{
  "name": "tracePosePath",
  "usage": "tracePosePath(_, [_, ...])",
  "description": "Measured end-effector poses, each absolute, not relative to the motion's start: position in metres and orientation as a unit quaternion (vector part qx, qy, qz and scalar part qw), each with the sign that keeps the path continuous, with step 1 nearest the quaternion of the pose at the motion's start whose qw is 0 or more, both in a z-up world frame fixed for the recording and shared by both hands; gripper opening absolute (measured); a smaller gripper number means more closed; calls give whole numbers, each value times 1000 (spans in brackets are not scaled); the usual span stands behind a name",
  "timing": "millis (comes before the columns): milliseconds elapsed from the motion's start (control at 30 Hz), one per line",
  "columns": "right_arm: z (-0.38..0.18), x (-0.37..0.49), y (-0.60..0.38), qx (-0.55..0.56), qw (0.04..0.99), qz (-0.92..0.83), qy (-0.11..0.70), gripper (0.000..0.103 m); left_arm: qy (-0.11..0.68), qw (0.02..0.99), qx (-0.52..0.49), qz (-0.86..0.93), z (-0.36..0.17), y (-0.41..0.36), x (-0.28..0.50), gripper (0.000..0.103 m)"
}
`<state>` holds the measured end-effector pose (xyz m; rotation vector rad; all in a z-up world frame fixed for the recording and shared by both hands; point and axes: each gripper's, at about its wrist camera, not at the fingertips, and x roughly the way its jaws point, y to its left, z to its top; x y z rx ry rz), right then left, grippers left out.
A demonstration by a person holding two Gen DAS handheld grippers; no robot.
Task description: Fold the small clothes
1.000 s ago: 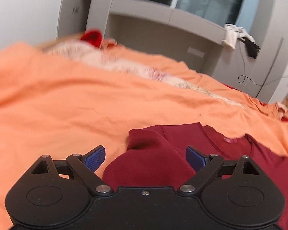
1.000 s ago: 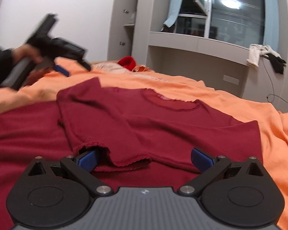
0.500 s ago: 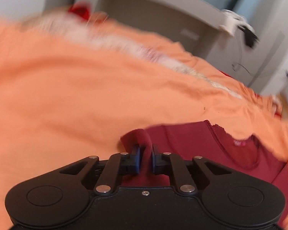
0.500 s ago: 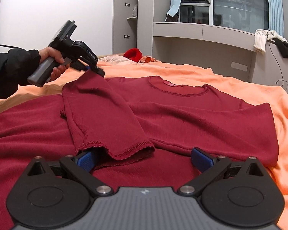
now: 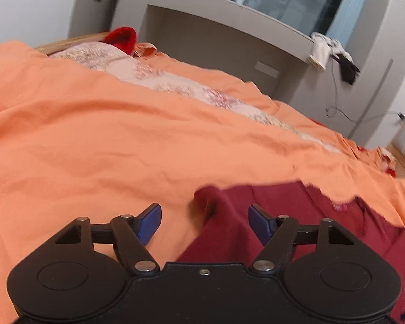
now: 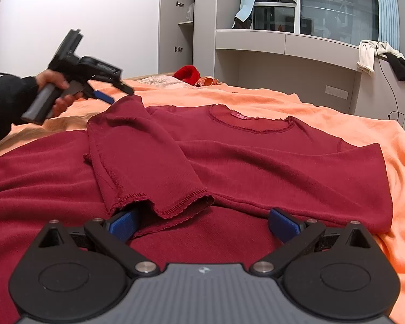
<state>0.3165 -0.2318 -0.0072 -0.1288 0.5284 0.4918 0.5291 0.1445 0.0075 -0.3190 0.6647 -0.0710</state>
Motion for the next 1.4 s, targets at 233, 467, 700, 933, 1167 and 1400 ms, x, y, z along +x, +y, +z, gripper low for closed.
tracePosePath(233, [-8, 316, -232, -64, 934, 240, 258, 103, 366, 910, -187, -56, -24, 155, 513, 22])
tracePosePath(467, [-8, 317, -232, -65, 933, 240, 259, 103, 349, 890, -288, 48, 2, 144, 497, 7])
tracePosePath(700, [-9, 317, -232, -63, 933, 240, 261, 103, 362, 886, -281, 65, -9, 146, 503, 19])
tracePosePath(933, [-11, 320, -234, -60, 931, 242, 265, 103, 313, 930, -189, 29, 7, 125, 512, 49])
tracePosePath(1167, [-11, 320, -235, -56, 931, 243, 266, 103, 341, 919, -157, 119, -24, 127, 550, 39])
tracePosePath(1400, [-10, 319, -234, -59, 932, 241, 264, 103, 327, 914, -215, 112, -17, 143, 527, 47])
